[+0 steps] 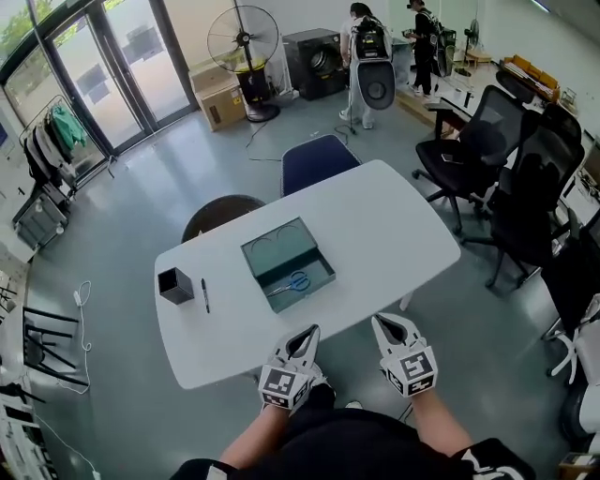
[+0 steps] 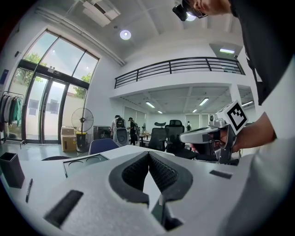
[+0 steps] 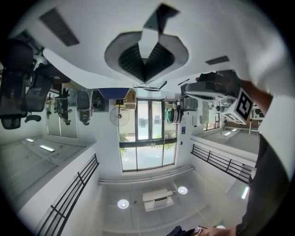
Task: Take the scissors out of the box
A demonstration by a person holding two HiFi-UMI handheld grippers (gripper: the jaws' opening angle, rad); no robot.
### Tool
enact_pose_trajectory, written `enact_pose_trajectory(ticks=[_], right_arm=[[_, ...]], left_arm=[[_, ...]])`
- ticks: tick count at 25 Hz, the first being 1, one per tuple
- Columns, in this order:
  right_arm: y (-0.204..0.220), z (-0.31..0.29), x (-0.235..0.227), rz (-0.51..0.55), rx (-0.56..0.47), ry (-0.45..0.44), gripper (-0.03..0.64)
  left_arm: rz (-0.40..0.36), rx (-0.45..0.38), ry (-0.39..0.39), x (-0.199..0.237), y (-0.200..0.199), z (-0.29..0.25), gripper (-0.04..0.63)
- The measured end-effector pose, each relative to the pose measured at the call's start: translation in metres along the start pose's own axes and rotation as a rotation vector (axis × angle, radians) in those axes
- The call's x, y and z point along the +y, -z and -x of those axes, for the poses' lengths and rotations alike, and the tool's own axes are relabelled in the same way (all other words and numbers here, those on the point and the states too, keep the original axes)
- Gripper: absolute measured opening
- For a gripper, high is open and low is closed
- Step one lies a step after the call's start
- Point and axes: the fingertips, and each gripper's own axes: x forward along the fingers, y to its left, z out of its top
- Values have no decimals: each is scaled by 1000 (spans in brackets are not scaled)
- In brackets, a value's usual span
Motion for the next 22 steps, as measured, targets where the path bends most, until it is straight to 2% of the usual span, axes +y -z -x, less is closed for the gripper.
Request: enact_pose_trajectory(ticks=[8, 18, 22], right_arm=[[-21, -95, 2, 47, 12, -68, 6], [-47, -180, -4, 84, 23, -65, 6], [-64, -207, -7, 128, 13, -89, 6]], left_arm=[[13, -10, -17, 71, -2, -31, 12], [-2, -27, -40, 151, -15, -49, 12], [-4, -12, -78, 180, -9, -50, 12]])
